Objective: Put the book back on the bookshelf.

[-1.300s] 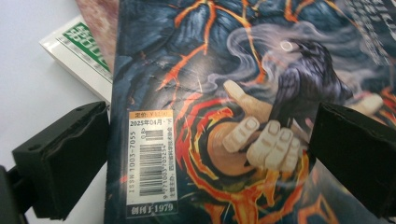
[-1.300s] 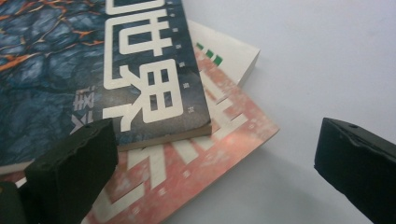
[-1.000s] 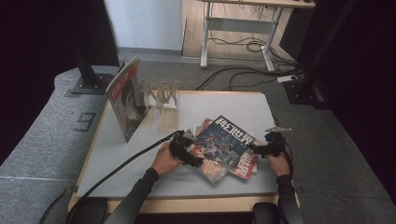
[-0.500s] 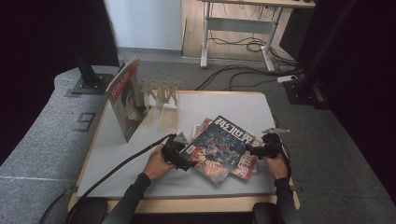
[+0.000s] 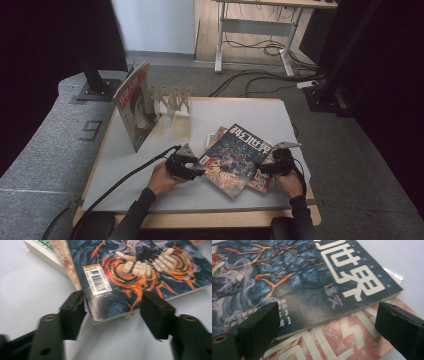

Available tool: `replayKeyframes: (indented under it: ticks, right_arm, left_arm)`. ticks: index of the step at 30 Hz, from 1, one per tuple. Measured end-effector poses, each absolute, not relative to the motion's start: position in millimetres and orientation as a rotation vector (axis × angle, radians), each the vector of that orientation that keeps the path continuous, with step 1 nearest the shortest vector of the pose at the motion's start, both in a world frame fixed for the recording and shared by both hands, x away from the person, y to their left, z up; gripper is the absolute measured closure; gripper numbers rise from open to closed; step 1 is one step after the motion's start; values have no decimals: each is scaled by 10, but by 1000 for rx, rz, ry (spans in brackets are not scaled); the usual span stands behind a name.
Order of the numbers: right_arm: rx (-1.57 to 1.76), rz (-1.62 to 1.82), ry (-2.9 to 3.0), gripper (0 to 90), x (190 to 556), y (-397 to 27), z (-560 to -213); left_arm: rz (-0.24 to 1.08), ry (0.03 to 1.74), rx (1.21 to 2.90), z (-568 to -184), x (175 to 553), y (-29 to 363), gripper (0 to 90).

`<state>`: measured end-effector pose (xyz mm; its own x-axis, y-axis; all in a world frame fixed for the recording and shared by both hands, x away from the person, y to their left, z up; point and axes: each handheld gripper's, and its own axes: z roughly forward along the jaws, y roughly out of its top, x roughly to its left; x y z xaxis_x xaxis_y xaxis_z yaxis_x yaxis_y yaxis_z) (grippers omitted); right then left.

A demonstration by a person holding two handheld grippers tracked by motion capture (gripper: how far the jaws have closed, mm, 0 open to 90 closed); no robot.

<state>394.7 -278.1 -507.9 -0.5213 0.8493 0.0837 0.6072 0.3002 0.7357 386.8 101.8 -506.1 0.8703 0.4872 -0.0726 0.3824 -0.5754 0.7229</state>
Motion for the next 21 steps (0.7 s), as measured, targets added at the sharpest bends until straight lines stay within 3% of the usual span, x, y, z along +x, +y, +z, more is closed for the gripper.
replayKeyframes:
  ticks: [9,21]
  right_arm:
    - [1300,1059,2270,60,3956,-2742,-5093]
    - [1298,1076,2271,132,3978,-2760,-5087]
  left_arm:
    - [157,607,2241,-5079,3770,1020,498]
    - [112,571,2221,-5109,3597,900,492]
